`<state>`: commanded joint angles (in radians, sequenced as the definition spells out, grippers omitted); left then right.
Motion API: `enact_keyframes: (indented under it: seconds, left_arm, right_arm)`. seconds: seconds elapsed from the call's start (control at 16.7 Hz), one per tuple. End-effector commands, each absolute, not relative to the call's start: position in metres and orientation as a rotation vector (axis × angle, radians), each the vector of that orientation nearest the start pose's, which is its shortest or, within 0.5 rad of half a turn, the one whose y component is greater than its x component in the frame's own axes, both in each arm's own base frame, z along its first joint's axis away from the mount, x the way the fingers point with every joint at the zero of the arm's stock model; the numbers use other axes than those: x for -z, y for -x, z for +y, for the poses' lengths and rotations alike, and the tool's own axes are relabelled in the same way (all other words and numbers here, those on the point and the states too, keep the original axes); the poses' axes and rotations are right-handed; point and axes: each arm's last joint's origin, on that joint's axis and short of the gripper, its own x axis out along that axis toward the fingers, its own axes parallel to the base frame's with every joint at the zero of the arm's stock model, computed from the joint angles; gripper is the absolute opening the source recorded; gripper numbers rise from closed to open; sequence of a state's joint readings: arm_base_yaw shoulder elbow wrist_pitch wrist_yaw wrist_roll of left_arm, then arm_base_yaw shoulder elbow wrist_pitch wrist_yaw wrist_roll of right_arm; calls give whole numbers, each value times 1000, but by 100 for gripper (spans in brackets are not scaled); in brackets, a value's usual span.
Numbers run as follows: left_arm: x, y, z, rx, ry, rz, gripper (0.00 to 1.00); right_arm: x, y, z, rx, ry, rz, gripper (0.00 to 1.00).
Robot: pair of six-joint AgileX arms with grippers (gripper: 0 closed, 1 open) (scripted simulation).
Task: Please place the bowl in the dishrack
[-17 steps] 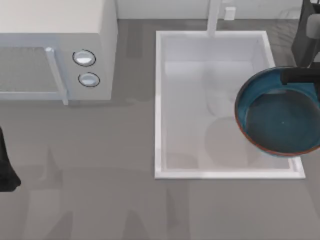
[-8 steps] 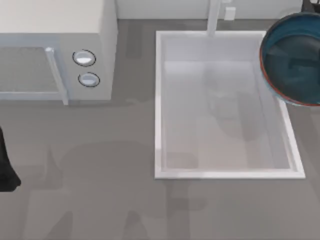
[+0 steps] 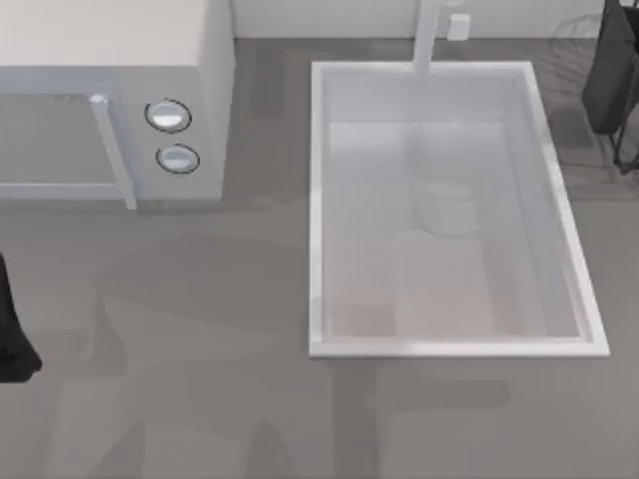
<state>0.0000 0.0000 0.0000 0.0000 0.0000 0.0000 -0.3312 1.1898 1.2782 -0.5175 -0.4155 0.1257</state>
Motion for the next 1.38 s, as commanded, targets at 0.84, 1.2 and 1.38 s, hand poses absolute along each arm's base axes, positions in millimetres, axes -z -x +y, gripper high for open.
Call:
enact_keyframes:
  seconds: [0.84, 1.2, 1.38]
  left_arm:
    - [-160, -106, -1, 0, 0, 0, 100]
    - [-160, -106, -1, 0, 0, 0, 100]
    - [-160, -106, -1, 0, 0, 0, 100]
  right_arm:
    - [-418, -183, -108, 12, -3, 3, 0]
    - [-372, -259, -139, 41, -9, 16, 0]
    - [-327, -310, -144, 37, 0, 4, 0]
